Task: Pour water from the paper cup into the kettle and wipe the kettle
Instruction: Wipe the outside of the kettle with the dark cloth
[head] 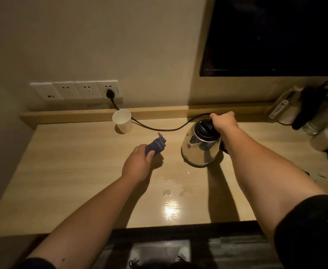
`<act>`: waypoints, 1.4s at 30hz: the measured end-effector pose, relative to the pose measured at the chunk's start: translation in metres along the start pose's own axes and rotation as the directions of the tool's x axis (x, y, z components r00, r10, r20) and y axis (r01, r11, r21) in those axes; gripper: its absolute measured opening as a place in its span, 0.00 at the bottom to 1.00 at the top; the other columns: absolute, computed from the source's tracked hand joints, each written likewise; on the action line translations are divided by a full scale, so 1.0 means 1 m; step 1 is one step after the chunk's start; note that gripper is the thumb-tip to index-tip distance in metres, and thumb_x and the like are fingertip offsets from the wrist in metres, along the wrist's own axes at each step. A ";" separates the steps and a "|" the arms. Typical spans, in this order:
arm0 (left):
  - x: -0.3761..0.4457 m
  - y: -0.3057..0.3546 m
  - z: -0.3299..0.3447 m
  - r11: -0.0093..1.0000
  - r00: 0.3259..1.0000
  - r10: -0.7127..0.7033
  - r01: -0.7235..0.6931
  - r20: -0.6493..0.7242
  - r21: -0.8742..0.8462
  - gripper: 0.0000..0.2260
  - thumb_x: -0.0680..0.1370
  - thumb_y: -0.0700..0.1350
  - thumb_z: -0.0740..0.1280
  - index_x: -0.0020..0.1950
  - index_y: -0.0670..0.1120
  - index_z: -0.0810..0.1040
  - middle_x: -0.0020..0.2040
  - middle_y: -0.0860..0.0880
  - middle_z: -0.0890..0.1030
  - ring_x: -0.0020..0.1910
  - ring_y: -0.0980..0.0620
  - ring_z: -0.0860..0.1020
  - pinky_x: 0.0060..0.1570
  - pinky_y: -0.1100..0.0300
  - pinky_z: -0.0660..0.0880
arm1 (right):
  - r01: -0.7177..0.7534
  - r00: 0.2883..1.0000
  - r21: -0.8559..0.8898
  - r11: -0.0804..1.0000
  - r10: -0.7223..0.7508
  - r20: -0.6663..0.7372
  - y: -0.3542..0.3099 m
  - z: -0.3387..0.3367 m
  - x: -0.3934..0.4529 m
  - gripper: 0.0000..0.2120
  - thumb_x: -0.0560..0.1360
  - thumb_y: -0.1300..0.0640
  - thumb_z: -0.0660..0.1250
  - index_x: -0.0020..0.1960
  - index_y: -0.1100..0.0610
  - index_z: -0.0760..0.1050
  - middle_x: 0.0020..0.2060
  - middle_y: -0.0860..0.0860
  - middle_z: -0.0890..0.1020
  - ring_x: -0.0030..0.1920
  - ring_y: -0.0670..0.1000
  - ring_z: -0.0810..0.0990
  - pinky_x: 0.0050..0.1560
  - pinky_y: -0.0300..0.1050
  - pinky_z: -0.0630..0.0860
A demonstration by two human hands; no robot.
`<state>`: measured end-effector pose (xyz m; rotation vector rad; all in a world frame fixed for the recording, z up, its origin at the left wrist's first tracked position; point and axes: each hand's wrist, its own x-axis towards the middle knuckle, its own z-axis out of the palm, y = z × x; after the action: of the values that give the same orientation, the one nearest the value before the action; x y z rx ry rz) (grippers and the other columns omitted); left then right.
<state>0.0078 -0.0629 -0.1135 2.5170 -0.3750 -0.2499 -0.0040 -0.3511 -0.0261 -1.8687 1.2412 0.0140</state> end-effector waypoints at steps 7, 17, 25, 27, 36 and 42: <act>-0.014 0.002 0.005 0.996 0.996 -0.081 0.080 -0.036 -0.035 0.14 0.82 0.54 0.56 0.61 0.48 0.73 0.53 0.50 0.76 0.45 0.51 0.76 0.39 0.57 0.69 | 0.296 0.934 -0.269 0.917 -0.219 0.281 -0.030 0.027 -0.010 0.29 0.78 0.51 0.63 0.75 0.57 0.58 0.56 0.57 0.74 0.53 0.59 0.74 0.52 0.53 0.73; -0.012 -0.011 -0.002 0.988 0.987 -0.146 0.142 -0.061 -0.066 0.14 0.82 0.54 0.56 0.61 0.47 0.73 0.53 0.49 0.76 0.47 0.50 0.75 0.41 0.56 0.70 | 0.454 0.890 -0.610 0.649 -0.295 0.347 -0.044 0.067 -0.035 0.28 0.75 0.50 0.70 0.70 0.53 0.61 0.48 0.55 0.76 0.47 0.57 0.78 0.47 0.53 0.80; -0.010 -0.020 0.009 0.986 0.994 -0.110 0.107 -0.022 -0.131 0.13 0.82 0.54 0.56 0.60 0.48 0.73 0.54 0.49 0.76 0.47 0.50 0.75 0.42 0.55 0.72 | 0.511 0.834 -0.662 0.549 -0.504 0.226 -0.018 0.080 -0.050 0.26 0.79 0.42 0.59 0.70 0.54 0.62 0.62 0.59 0.74 0.54 0.62 0.78 0.50 0.58 0.80; -0.008 -0.023 0.010 0.983 0.993 -0.116 0.112 -0.019 -0.143 0.14 0.82 0.54 0.56 0.60 0.48 0.73 0.54 0.49 0.76 0.47 0.50 0.75 0.44 0.54 0.73 | 0.523 0.822 -0.657 0.543 -0.525 0.221 -0.016 0.080 -0.052 0.25 0.79 0.44 0.60 0.70 0.55 0.62 0.61 0.60 0.74 0.53 0.61 0.78 0.48 0.56 0.79; -0.005 -0.026 0.012 0.971 0.994 -0.113 0.111 0.006 -0.211 0.14 0.82 0.54 0.56 0.61 0.48 0.73 0.54 0.48 0.76 0.47 0.51 0.75 0.42 0.56 0.70 | 0.493 0.870 -0.532 0.688 -0.381 0.313 -0.032 0.068 -0.038 0.29 0.77 0.52 0.67 0.75 0.49 0.60 0.57 0.57 0.77 0.50 0.57 0.77 0.50 0.55 0.80; -0.006 -0.013 0.018 0.944 0.999 -0.051 0.054 0.017 -0.325 0.20 0.83 0.54 0.55 0.75 0.52 0.62 0.68 0.49 0.71 0.63 0.50 0.73 0.55 0.58 0.68 | 0.536 0.834 -0.342 0.772 -0.421 0.357 -0.026 0.046 -0.022 0.28 0.78 0.54 0.67 0.75 0.46 0.62 0.60 0.53 0.75 0.53 0.55 0.75 0.48 0.49 0.75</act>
<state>0.0007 -0.0599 -0.1346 2.2021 -0.2470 -0.3159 0.0239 -0.3008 -0.0285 -2.4391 0.5657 0.2682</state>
